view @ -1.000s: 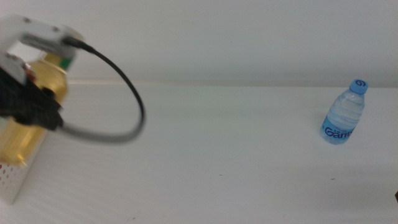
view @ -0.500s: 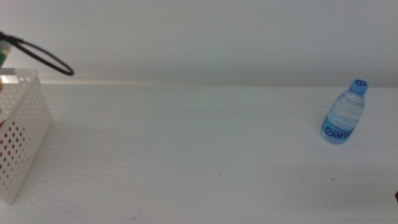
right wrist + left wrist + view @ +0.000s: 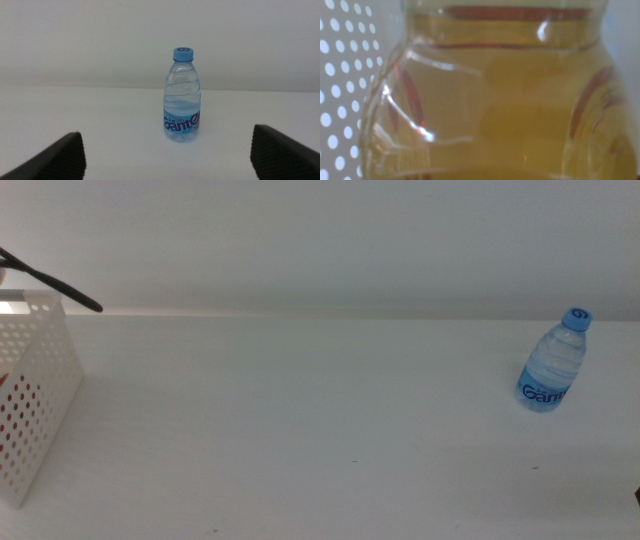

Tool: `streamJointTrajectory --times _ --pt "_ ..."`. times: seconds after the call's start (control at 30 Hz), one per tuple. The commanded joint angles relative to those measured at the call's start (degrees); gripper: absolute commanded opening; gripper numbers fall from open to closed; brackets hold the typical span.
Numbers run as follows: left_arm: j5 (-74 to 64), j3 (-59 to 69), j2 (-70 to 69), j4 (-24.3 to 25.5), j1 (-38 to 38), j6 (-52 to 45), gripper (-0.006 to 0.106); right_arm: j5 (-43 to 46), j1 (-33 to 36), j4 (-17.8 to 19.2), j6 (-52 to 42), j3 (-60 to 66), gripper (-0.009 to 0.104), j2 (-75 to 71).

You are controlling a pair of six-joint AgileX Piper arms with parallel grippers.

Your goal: Use arms to grab the bottles and put them into the dustbin to the left of the table.

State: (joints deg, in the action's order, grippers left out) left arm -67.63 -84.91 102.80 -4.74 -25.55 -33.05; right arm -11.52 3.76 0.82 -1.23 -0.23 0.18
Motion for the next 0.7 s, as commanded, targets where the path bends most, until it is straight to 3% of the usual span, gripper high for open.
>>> streamJointTrajectory --times 0.0,0.17,0.43,0.67 --pt "1.6 -0.6 -0.1 0.1 -0.1 -0.1 0.01 0.5 -0.4 0.3 -0.1 2.4 0.088 -1.8" --pt "0.5 -0.6 0.6 0.4 -0.1 -0.1 0.03 0.5 -0.4 0.3 -0.1 2.4 0.088 -1.8" --pt "0.2 -0.6 0.6 0.5 -0.1 -0.1 0.091 0.5 -0.4 0.3 -0.1 2.4 0.088 -1.8" --pt "-7.6 -5.0 -3.0 -1.1 0.8 2.4 0.094 0.5 -0.4 0.3 -0.1 2.4 0.088 -1.8"
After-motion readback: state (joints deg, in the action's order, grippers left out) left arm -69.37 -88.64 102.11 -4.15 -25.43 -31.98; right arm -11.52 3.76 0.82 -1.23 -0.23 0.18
